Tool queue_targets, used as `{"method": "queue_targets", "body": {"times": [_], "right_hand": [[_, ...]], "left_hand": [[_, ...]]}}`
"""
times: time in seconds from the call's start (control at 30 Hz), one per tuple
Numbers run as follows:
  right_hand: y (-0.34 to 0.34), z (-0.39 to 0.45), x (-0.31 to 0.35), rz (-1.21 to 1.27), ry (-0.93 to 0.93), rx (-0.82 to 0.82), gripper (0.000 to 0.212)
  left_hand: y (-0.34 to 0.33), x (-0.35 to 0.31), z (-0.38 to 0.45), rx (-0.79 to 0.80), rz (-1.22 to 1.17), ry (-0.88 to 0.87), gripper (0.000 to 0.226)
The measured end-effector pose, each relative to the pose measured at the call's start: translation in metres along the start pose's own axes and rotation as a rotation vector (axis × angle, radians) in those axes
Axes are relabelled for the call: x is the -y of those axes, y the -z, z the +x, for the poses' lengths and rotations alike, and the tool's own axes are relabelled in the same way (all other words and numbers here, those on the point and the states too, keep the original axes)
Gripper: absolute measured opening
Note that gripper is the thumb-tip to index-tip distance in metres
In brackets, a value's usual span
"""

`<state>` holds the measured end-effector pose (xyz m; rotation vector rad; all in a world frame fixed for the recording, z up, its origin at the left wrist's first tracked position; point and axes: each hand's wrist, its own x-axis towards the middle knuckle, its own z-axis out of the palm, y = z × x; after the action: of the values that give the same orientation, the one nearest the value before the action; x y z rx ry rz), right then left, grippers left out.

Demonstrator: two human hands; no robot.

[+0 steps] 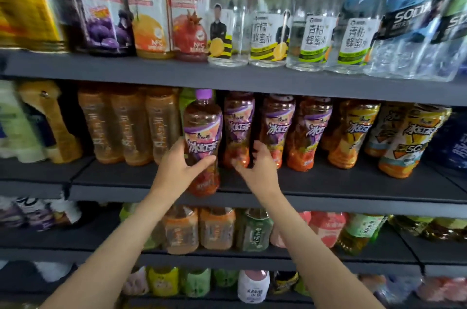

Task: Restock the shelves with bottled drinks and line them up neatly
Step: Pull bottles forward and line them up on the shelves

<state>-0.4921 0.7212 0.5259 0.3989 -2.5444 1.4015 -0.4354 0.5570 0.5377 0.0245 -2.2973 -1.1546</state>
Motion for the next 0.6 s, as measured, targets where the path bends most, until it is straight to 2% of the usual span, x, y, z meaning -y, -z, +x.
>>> {"method": "queue_targets", "body": {"times": [0.07, 0.1, 0.23, 0.33, 0.5, 0.6], "right_hand": [[-0.016, 0.009, 0.008, -0.114, -0.072, -0.050, 0.086], [-0.022, 0.013, 0.013, -0.180, -0.092, -0.074, 0.083], [-0.035, 0.027, 0.019, -0.322, -0.153, -0.169, 0.050], [-0.039, 0.035, 0.016, -0.404, -0.163, -0.172, 0.039], [-0.041, 0.052, 0.018, -0.471, -0.220, -0.172, 0.047], [-0.042, 0.062, 0.020, -0.474, -0.246, -0.182, 0.040]], "left_hand": [[0.006, 0.007, 0.006, 0.025, 0.001, 0.020, 0.062], [0.007, 0.009, 0.009, 0.033, 0.001, 0.018, 0.061], [0.006, 0.016, 0.014, 0.049, -0.024, -0.010, 0.062], [0.006, 0.020, 0.016, 0.066, -0.032, -0.018, 0.061], [0.005, 0.022, 0.021, 0.081, -0.049, -0.013, 0.061], [0.005, 0.021, 0.020, 0.077, -0.053, -0.018, 0.060]]}}
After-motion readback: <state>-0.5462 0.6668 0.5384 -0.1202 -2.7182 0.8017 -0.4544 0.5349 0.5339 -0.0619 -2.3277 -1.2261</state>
